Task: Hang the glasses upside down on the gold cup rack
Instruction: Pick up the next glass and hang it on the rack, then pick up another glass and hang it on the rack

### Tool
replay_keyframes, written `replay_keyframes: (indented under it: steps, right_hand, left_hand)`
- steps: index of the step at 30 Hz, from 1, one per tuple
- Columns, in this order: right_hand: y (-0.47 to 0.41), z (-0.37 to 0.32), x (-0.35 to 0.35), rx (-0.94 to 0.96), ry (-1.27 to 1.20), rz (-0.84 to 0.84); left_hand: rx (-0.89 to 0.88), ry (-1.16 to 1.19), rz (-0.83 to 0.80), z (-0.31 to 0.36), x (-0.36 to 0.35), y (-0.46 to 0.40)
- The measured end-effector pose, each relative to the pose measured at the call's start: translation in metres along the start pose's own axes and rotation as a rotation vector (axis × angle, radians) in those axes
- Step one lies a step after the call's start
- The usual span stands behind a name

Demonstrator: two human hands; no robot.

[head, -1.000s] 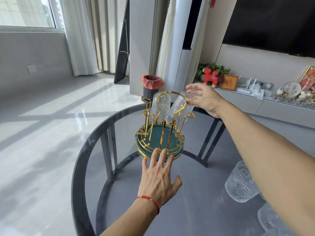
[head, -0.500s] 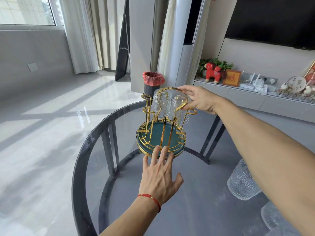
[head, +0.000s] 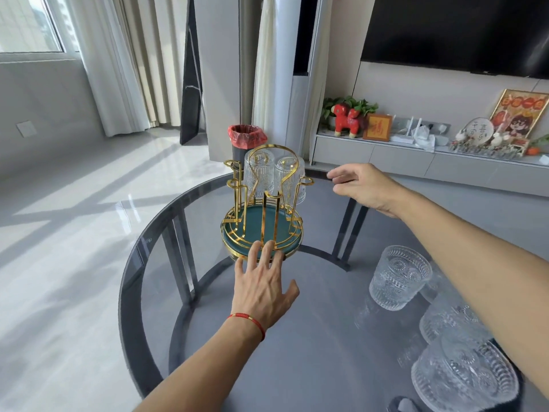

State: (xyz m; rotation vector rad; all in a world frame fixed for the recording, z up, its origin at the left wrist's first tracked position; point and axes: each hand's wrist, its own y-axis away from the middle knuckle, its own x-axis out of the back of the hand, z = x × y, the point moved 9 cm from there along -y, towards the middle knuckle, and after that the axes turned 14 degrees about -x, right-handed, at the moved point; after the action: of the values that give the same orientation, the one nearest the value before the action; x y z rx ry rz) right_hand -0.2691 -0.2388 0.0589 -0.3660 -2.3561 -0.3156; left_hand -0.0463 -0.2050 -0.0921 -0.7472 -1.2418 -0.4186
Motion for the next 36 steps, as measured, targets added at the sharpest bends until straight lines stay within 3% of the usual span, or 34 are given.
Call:
replay_keyframes:
  steps: [5,8,11,14,16,20,24,30,36]
  right_hand:
    - [0.095,0.005,0.014,0.144,0.195,0.067]
    - [0.148,0.014,0.025,0.252,0.242,0.155]
    - [0.193,0.035,0.052,0.321,0.035,0.341]
    - [0.234,0.079,0.074,0.278,-0.228,0.615]
    - [0.251,0.109,0.073,0.202,-0.338,0.733]
    - [0.269,0.130,0.078,0.186,-0.406,0.807]
    - [0.276,0.139,0.077,0.126,-0.457,0.745]
    - [0.284,0.103,0.024,0.203,-0.297,0.508]
    - [0.227,0.092,-0.070,-0.147,-0.339,0.021]
  left_hand:
    - [0.009,0.080,-0.034,0.014,0.003,0.007]
    - [-0.128,0.170,0.034,0.058,0.028,0.012]
    - [-0.280,0.544,0.176,0.118,0.059,0.025]
    - [-0.349,0.871,0.060,0.182,0.056,0.047]
    - [-0.375,0.922,-0.002,0.218,0.047,0.055]
    - [-0.309,0.850,0.015,0.252,0.035,0.053]
    - [-0.137,0.785,0.071,0.233,0.038,0.047]
    - [0.002,1.166,0.068,0.148,0.070,0.036]
    - [0.097,1.488,0.146,0.080,0.081,0.024]
